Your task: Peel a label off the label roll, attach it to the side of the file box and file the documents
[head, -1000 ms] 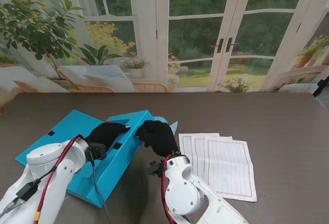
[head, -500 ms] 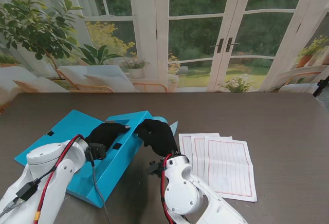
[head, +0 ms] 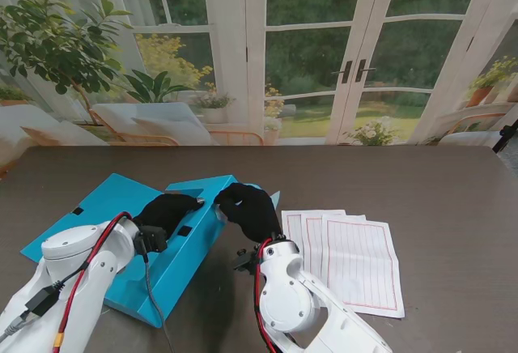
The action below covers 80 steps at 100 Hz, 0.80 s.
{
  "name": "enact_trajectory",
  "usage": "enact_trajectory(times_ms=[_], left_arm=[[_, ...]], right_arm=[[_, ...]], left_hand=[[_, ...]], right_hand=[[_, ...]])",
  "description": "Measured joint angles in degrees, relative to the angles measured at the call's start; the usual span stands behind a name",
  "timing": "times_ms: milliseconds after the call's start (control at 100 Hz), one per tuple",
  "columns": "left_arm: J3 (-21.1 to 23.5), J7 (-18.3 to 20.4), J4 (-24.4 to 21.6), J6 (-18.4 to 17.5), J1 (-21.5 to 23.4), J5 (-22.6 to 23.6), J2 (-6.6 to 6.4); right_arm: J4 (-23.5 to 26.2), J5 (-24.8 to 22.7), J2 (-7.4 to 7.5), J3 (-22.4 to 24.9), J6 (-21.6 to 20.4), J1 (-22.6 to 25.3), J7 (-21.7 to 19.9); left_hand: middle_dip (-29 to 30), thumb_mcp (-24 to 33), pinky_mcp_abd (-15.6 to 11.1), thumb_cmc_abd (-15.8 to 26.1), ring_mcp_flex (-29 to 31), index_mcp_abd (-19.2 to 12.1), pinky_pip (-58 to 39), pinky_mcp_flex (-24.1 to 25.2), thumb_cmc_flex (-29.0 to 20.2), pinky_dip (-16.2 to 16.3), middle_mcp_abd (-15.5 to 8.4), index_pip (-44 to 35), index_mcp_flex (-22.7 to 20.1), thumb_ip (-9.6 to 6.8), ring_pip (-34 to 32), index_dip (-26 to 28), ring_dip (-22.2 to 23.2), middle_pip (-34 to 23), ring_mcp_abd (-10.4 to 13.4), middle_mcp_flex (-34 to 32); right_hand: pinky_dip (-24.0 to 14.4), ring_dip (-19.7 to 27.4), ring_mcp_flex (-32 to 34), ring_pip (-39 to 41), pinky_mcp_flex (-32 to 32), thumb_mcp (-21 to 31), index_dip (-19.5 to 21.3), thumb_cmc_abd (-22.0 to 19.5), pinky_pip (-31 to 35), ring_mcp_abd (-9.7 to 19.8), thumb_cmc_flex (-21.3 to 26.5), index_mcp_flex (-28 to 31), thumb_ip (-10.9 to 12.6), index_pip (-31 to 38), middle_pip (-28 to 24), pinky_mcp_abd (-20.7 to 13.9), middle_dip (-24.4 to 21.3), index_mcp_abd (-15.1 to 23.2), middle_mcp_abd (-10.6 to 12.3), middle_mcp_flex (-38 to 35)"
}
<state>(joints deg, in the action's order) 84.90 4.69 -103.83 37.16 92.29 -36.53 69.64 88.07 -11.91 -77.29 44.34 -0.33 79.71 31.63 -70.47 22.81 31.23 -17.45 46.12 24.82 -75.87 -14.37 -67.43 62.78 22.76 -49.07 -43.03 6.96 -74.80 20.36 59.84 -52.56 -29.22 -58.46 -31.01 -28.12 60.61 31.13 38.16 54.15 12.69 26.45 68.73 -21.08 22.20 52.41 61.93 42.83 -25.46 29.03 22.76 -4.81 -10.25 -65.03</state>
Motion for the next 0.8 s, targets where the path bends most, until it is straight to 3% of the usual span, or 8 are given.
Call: enact_trajectory(times_ms=[800], left_arm=[[0.2,-0.2,-0.2,0.2,0.5,0.1,-0.04]], right_arm=[[-0.6,0.3,-0.32,0.1,1.3,-0.7,0.5]], left_hand=[[0.0,0.0,0.0,0.5,0.0,0.0,0.0,0.0,0.0,0.0,0.1,-0.2,0.0,-0.01,0.0,0.0,0.0,0.2,0.0,0.0]], right_hand=[[0.0,2.7,-5.8,-3.6,0.0,-1.3,4.0,-1.4,-4.7,0.8,0.0,-5.1,0.0,0.0,-0.4,-2.7,-3.0,0.0,0.1,10.2]])
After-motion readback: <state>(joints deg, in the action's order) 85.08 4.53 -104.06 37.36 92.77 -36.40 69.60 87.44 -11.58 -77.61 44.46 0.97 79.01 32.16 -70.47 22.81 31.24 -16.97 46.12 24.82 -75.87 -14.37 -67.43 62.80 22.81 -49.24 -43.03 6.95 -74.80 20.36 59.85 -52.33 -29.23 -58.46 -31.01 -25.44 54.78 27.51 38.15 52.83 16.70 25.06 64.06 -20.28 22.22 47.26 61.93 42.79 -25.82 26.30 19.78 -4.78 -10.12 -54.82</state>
